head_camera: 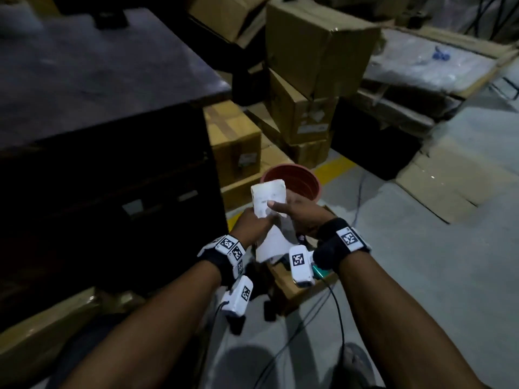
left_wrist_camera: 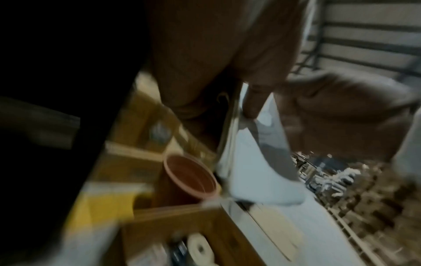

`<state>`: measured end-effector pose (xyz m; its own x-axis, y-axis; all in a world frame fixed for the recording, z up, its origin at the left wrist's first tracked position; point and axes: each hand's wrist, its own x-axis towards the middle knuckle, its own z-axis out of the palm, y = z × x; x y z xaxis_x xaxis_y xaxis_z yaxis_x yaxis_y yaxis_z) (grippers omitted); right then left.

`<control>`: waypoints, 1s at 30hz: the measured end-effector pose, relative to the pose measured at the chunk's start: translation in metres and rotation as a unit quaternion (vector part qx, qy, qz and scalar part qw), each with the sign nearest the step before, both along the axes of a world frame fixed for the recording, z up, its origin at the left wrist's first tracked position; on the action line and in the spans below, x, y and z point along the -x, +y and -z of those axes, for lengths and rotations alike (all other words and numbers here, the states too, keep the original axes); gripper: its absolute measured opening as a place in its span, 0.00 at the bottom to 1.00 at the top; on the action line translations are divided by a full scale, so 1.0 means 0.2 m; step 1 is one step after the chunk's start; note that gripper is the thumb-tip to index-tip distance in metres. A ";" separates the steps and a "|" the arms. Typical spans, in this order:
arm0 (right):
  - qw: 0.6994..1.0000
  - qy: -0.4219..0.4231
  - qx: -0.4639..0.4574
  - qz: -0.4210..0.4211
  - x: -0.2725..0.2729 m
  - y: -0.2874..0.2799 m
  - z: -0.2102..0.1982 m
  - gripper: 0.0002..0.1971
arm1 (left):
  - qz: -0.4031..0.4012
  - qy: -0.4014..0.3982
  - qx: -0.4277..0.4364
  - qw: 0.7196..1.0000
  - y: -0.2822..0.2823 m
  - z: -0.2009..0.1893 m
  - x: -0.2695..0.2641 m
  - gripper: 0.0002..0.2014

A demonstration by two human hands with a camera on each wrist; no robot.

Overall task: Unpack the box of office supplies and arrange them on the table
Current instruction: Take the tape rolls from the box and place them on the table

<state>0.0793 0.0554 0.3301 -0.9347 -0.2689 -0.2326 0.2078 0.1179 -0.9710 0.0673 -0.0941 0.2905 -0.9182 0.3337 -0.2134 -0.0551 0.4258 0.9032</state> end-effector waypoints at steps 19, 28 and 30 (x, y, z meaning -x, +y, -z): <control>0.977 0.170 -0.004 -0.126 -0.27 -1.89 -1.23 0.10 | -0.370 0.173 -0.111 0.906 -2.12 -1.30 -0.36 0.17; 0.989 0.116 -0.040 -0.078 -0.11 -2.48 -1.25 0.05 | -0.436 0.194 0.060 0.877 -2.60 -1.31 -0.35 0.21; 0.986 0.140 -0.082 -0.049 -0.02 -2.60 -1.18 0.09 | -0.383 0.207 0.148 0.888 -2.68 -1.27 -0.37 0.27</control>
<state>0.0829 -0.4655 0.5651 -0.9398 -0.3412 -0.0182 -0.0850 0.2851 -0.9547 0.1422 -0.6295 0.5438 -0.8721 -0.4361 0.2220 -0.1193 0.6294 0.7679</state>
